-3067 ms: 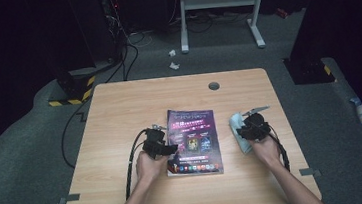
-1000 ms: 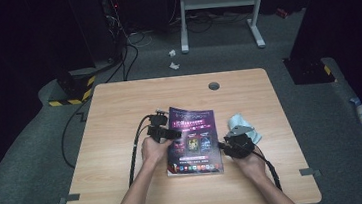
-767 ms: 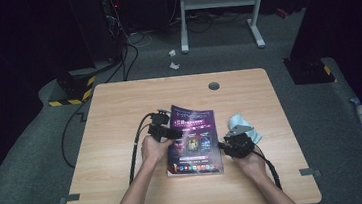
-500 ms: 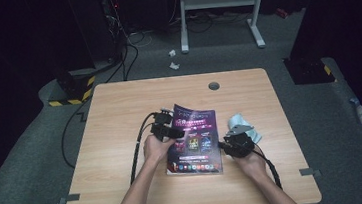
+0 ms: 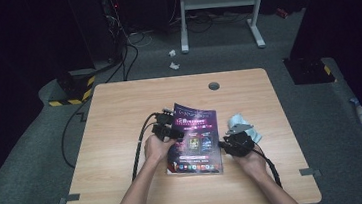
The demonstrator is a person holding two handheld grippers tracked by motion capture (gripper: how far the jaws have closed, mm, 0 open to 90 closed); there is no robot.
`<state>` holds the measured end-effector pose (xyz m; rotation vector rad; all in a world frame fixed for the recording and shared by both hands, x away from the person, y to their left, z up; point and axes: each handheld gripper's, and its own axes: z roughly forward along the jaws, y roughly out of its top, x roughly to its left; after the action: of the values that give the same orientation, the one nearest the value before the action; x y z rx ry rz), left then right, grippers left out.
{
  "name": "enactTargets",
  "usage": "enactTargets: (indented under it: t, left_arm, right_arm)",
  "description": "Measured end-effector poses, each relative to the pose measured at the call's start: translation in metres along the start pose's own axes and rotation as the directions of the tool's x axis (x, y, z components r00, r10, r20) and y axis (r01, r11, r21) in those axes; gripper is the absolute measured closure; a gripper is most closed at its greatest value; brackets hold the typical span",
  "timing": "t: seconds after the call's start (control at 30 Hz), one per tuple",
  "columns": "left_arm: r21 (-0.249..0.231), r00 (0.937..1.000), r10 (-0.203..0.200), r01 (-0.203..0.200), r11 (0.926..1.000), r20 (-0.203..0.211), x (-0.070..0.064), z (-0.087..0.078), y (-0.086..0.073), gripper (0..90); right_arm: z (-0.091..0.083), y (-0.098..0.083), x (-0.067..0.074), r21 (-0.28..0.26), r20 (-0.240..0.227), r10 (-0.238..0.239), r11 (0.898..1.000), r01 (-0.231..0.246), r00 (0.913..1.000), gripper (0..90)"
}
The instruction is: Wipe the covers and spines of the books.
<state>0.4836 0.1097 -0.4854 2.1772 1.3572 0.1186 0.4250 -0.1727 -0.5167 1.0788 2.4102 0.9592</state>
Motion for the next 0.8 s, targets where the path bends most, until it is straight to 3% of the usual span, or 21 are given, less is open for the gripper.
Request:
enactTargets:
  t: [0.17,0.33,0.57,0.7,0.8]
  left_arm:
    - [0.003,0.9998,-0.021,0.021,0.9998,0.000,0.005,-0.005,-0.002,75.3]
    - [-0.020,0.9992,-0.019,0.020,0.9996,0.036,0.005,-0.011,-0.002,84.6]
    - [-0.047,0.9970,-0.025,0.028,0.9985,0.074,0.005,-0.017,-0.003,86.7]
    - [-0.071,0.9951,-0.021,0.028,0.9971,0.097,0.005,-0.022,-0.005,86.9]
    - [-0.086,0.9908,-0.026,0.038,0.9956,0.132,0.006,-0.027,-0.007,87.0]
  right_arm:
    - [0.000,0.002,-0.001,0.015,-0.004,0.005,1.000,-0.005,1.0000,67.9]
    - [0.000,0.004,-0.002,0.026,-0.006,0.008,1.000,-0.008,1.0000,66.2]
    - [0.000,0.009,-0.006,0.061,-0.009,0.037,0.998,-0.036,0.9993,60.1]
    - [-0.001,0.011,-0.009,0.086,-0.034,0.102,0.991,-0.099,0.9942,56.6]
    - [-0.003,0.011,-0.012,0.092,-0.050,0.113,0.990,-0.108,0.9923,55.6]
